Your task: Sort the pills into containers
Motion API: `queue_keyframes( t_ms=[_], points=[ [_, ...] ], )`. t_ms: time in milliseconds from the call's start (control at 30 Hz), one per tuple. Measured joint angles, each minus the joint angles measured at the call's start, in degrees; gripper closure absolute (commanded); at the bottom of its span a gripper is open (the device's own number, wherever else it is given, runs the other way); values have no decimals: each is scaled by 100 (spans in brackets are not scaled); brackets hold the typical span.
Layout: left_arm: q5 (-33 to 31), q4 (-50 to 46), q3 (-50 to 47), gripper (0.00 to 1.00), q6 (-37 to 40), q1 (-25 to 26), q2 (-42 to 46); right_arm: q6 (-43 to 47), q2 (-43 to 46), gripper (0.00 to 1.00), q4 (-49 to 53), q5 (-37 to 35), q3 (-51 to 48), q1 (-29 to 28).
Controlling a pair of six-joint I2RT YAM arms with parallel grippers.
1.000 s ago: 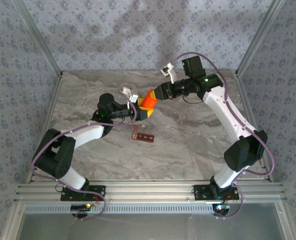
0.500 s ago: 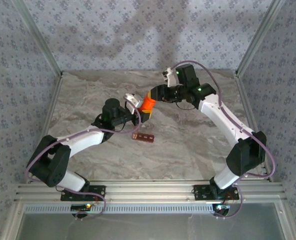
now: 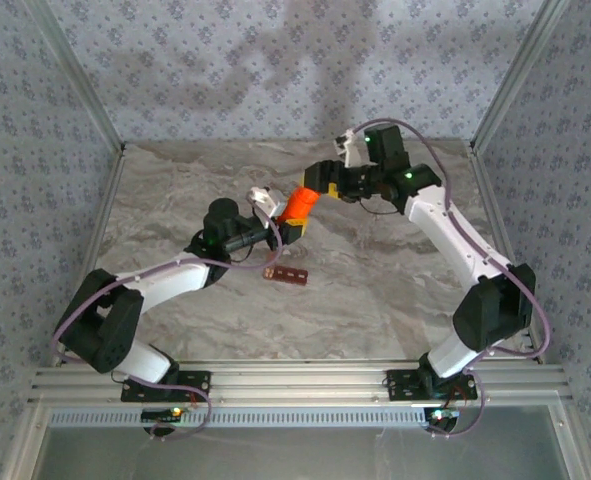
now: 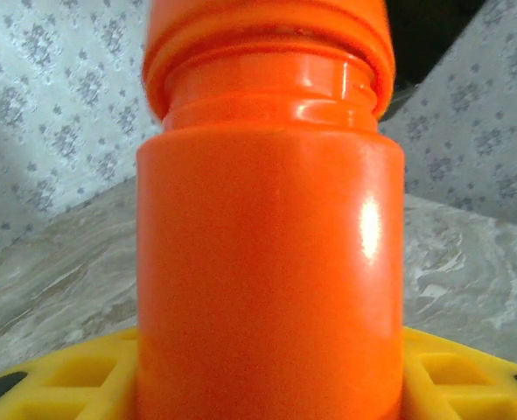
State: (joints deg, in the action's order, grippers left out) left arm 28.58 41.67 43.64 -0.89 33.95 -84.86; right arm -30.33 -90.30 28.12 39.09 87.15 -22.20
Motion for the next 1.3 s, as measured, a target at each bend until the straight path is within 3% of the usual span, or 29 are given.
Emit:
queue_keyframes(
  t_ms=[367, 767, 1000, 1300],
  points=[
    [1049, 516, -39, 100, -647, -385, -157, 890, 503, 16, 87, 380, 9, 789],
    [1169, 540, -118, 100, -739, -385, -144, 940, 326, 20, -87, -280, -1357, 997],
    [1038, 553, -328, 100, -758, -402, 138, 944, -236, 22, -201, -876, -1504, 848],
    [734, 573, -616, 100, -761, -680, 710, 1423, -1445, 22, 186, -1950, -741, -22]
  ],
)
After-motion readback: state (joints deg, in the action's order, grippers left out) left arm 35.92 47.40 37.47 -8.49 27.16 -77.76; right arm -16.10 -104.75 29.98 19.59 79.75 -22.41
